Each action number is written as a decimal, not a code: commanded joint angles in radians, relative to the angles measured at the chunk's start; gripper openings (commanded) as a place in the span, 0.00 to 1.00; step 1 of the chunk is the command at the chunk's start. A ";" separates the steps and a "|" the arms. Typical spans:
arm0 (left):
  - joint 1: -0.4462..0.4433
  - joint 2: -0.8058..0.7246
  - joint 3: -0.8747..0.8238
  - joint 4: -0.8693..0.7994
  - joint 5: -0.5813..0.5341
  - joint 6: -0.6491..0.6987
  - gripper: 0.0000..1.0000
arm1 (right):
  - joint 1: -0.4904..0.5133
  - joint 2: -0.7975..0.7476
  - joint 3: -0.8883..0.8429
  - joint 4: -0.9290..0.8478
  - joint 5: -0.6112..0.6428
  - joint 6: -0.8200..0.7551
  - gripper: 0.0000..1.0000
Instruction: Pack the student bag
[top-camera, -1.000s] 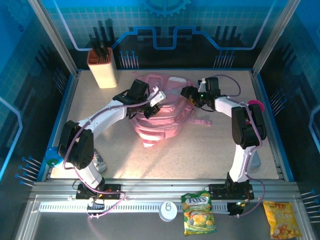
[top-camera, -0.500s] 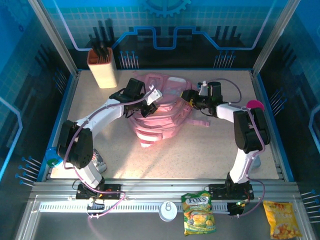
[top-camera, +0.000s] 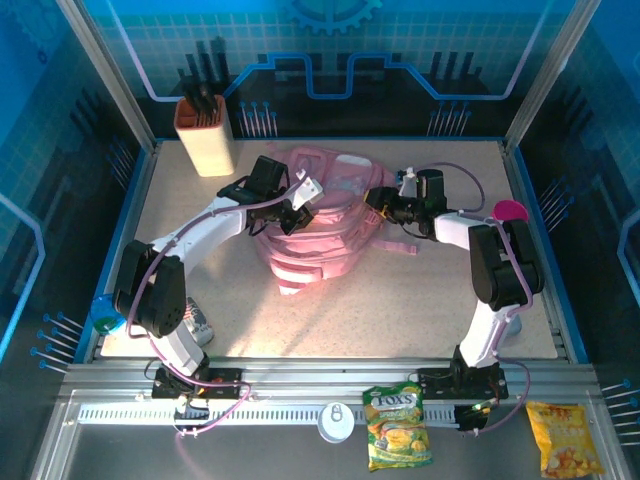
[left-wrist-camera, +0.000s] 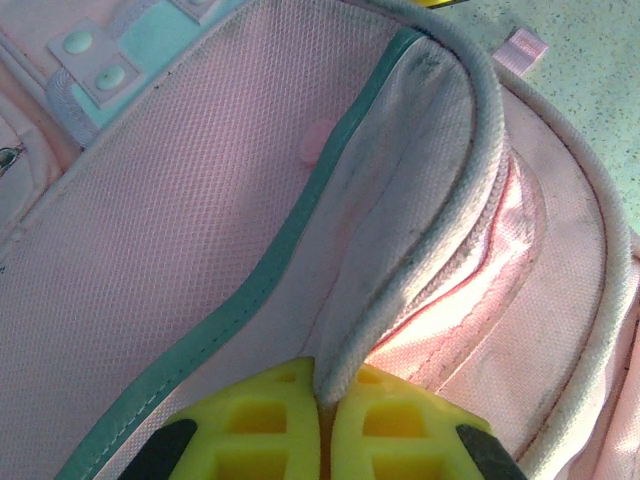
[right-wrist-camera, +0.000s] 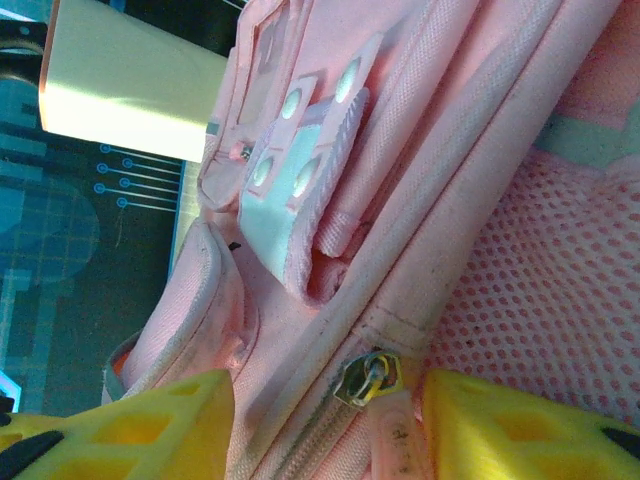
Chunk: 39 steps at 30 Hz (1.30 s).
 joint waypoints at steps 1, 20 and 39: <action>0.019 -0.033 0.054 0.001 0.036 -0.019 0.04 | -0.011 -0.026 -0.015 0.004 -0.016 -0.012 0.48; 0.022 -0.041 0.052 -0.023 0.042 -0.008 0.04 | -0.033 -0.034 -0.059 0.076 -0.014 0.041 0.45; 0.022 -0.043 0.047 -0.024 0.040 -0.007 0.05 | -0.033 -0.033 -0.099 0.134 -0.021 0.055 0.35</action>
